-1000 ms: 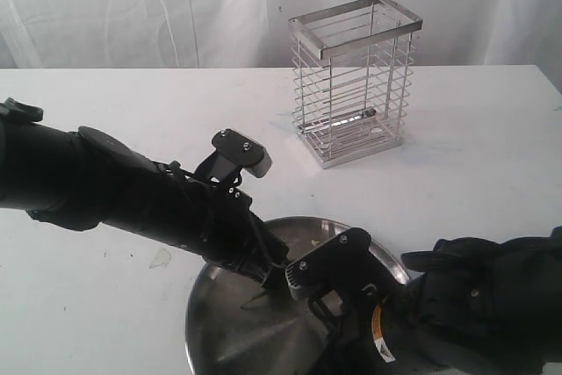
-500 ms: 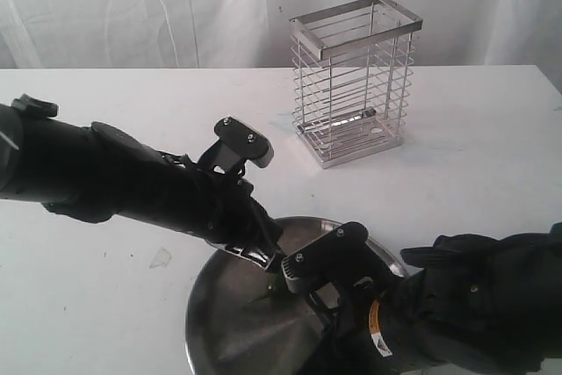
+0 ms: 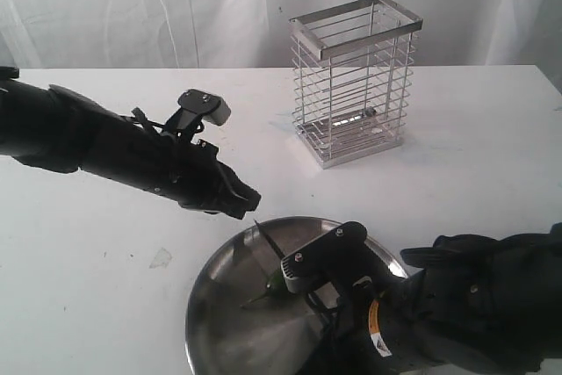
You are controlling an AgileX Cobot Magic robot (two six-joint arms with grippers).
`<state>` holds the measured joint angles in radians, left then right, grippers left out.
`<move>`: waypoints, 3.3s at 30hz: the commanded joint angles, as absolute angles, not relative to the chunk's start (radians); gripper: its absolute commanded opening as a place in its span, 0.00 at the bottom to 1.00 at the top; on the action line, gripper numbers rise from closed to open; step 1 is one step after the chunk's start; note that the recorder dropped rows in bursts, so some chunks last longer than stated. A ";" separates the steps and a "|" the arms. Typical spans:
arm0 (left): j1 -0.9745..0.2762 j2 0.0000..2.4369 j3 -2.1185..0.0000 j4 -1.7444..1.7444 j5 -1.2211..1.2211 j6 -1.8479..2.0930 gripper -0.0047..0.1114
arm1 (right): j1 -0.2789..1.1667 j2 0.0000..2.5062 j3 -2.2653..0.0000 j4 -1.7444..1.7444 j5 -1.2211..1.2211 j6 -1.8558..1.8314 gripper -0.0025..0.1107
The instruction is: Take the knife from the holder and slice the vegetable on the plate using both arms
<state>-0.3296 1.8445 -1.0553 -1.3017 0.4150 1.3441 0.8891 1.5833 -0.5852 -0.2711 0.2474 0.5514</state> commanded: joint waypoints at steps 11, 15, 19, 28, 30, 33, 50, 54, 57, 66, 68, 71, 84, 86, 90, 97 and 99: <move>-0.403 1.897 -1.060 -1.444 0.460 1.421 0.04 | 0.886 1.583 -0.587 -0.280 0.238 0.600 0.02; -0.403 1.897 -1.060 -1.440 0.460 1.421 0.04 | 0.886 1.583 -0.587 -0.280 0.257 0.611 0.02; -0.403 1.897 -1.060 -1.441 0.457 1.421 0.04 | 0.886 1.583 -0.587 -0.280 0.263 0.613 0.02; -0.403 1.926 -1.060 -1.511 0.470 1.481 0.04 | 0.886 1.583 -0.587 -0.280 0.263 0.613 0.02; -0.403 1.929 -1.060 -1.530 0.478 1.499 0.04 | 0.886 1.583 -0.587 -0.280 0.263 0.613 0.02; -0.403 1.929 -1.071 -1.550 0.509 1.503 0.04 | 0.886 1.583 -0.587 -0.280 0.263 0.613 0.02; -0.431 2.108 -1.104 -1.548 0.431 1.557 0.04 | 0.886 1.583 -0.587 -0.280 0.286 0.613 0.02; -0.431 2.152 -1.104 -1.560 0.440 1.560 0.04 | 0.886 1.583 -0.587 -0.280 0.306 0.611 0.02; -0.431 2.134 -1.109 -1.562 0.442 1.560 0.04 | 0.886 1.583 -0.587 -0.280 0.306 0.608 0.02; -0.409 1.951 -1.105 -1.524 0.436 1.555 0.04 | 0.886 1.583 -0.587 -0.280 0.308 0.609 0.02; -0.409 1.943 -1.105 -1.434 0.447 1.482 0.04 | 0.886 1.583 -0.587 -0.280 0.308 0.609 0.02; -0.409 1.962 -1.095 -1.402 0.502 1.447 0.04 | 0.886 1.583 -0.587 -0.280 0.308 0.609 0.02; -0.411 2.079 -1.093 -1.437 0.572 1.496 0.04 | 0.886 1.583 -0.598 -0.280 0.422 0.594 0.02; -0.406 2.012 -1.101 -1.429 0.572 1.496 0.04 | 0.886 1.583 -0.598 -0.266 0.437 0.582 0.02; -0.381 1.897 -1.101 -1.244 0.576 1.351 0.04 | 0.886 1.583 -0.598 -0.261 0.433 0.580 0.02; -0.383 1.861 -1.067 -1.054 0.660 1.196 0.21 | 0.886 1.583 -0.598 -0.261 0.404 0.580 0.02; -0.388 1.861 -1.040 -1.061 0.657 1.196 0.28 | 0.886 1.583 -0.607 -0.261 0.406 0.578 0.02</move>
